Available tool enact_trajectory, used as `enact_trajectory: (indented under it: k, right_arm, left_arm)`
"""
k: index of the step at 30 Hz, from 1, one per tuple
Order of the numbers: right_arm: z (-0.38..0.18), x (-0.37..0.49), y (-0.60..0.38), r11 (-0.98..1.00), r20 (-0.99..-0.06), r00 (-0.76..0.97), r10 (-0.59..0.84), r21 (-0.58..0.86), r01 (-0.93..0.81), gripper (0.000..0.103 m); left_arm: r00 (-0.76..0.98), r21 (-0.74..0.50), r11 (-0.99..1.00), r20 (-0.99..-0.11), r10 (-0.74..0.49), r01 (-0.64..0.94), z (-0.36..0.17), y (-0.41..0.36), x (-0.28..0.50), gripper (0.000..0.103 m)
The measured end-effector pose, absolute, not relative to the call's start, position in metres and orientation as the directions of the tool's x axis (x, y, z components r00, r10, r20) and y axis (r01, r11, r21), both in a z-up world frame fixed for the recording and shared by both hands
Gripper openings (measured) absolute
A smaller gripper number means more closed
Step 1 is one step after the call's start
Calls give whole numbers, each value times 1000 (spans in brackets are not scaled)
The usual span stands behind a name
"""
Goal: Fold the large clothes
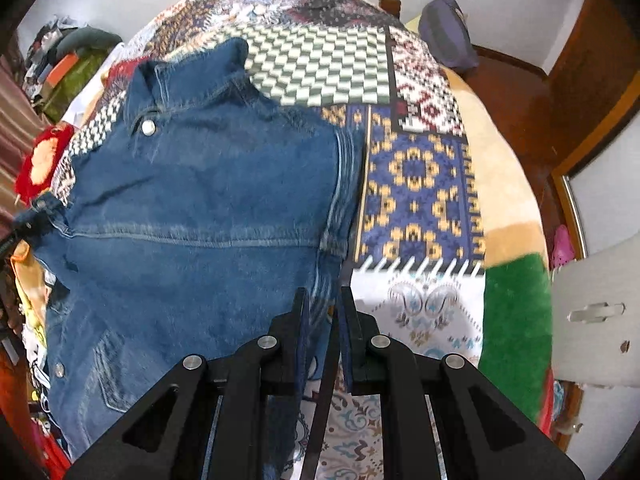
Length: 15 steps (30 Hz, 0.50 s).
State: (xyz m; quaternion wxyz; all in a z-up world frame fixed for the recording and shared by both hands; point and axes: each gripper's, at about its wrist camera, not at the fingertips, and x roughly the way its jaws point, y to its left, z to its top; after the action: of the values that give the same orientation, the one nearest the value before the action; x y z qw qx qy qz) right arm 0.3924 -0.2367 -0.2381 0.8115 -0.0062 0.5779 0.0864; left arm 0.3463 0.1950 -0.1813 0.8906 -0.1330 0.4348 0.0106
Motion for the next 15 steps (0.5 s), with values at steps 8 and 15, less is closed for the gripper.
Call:
enact_trajectory:
  k: [8, 15]
  right_arm:
    - [-233, 410, -210, 979, -929, 357, 99, 27, -203, 10]
    - [-279, 411, -208, 979, -943, 329, 43, -26, -202, 11]
  left_arm:
    - [742, -87, 995, -670, -27, -42, -131, 170, 370, 30]
    - [544, -66, 993, -839, -3, -96, -227, 191, 370, 32]
